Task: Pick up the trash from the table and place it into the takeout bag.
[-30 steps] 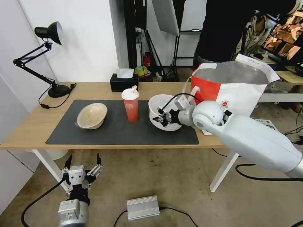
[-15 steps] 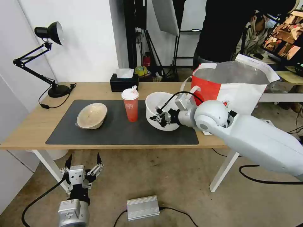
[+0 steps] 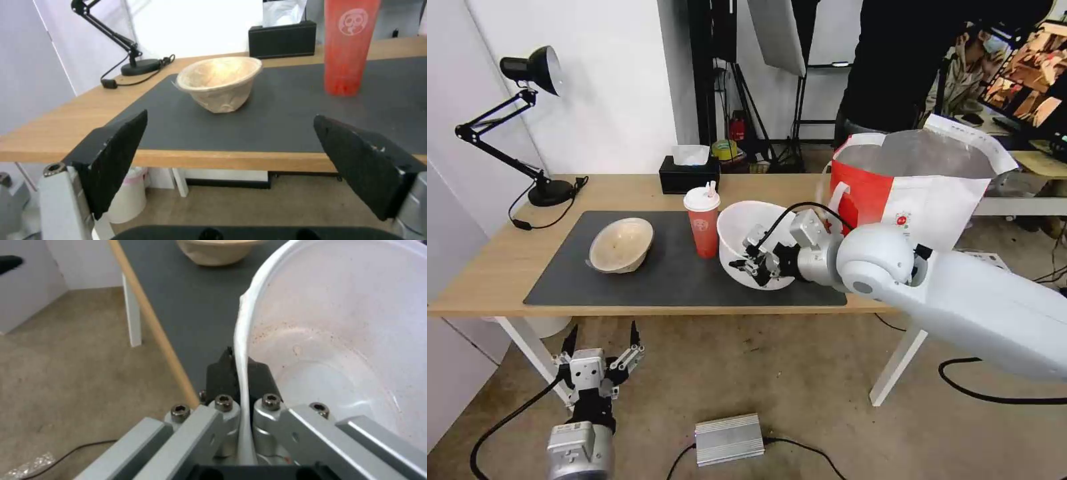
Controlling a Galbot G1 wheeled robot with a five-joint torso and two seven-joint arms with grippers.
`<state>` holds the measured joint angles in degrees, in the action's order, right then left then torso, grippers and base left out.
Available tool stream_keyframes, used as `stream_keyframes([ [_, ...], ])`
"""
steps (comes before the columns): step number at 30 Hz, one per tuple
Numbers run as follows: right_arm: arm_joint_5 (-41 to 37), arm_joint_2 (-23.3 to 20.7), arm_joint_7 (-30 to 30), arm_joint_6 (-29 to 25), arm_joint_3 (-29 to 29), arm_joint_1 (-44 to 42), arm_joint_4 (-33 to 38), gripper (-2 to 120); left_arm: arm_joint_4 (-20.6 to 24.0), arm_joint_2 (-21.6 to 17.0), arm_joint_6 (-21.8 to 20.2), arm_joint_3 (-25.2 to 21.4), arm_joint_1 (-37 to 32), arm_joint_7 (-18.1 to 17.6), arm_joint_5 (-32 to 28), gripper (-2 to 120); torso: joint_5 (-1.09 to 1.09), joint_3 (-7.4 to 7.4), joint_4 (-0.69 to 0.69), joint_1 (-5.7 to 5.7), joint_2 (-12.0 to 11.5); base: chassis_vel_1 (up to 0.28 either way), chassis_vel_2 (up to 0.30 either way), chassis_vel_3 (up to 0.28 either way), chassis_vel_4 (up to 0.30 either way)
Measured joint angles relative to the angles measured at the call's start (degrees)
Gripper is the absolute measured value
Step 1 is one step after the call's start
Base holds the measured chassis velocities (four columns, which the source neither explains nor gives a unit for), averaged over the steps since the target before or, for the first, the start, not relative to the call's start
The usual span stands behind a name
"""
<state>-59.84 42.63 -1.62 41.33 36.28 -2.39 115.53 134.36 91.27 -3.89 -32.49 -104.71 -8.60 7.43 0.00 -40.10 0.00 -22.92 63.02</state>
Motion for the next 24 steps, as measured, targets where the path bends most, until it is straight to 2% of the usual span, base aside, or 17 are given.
stream_keyframes([
  [10,-1.22,-1.38,0.44,-0.02,0.02,1.05,2.93,0,0.02,0.02,0.37,0.04,-0.17,-0.03,0.01,100,0.0,0.0,0.0,0.0,0.0,0.0,0.0,0.0,0.0],
  [24,-5.12,-4.1,0.22,-0.04,0.72,10.53,4.51,0,0.14,-0.04,0.53,-0.09,-0.37,-0.05,0.18,100,0.0,0.0,0.0,0.0,0.0,0.0,0.0,0.0,0.0],
])
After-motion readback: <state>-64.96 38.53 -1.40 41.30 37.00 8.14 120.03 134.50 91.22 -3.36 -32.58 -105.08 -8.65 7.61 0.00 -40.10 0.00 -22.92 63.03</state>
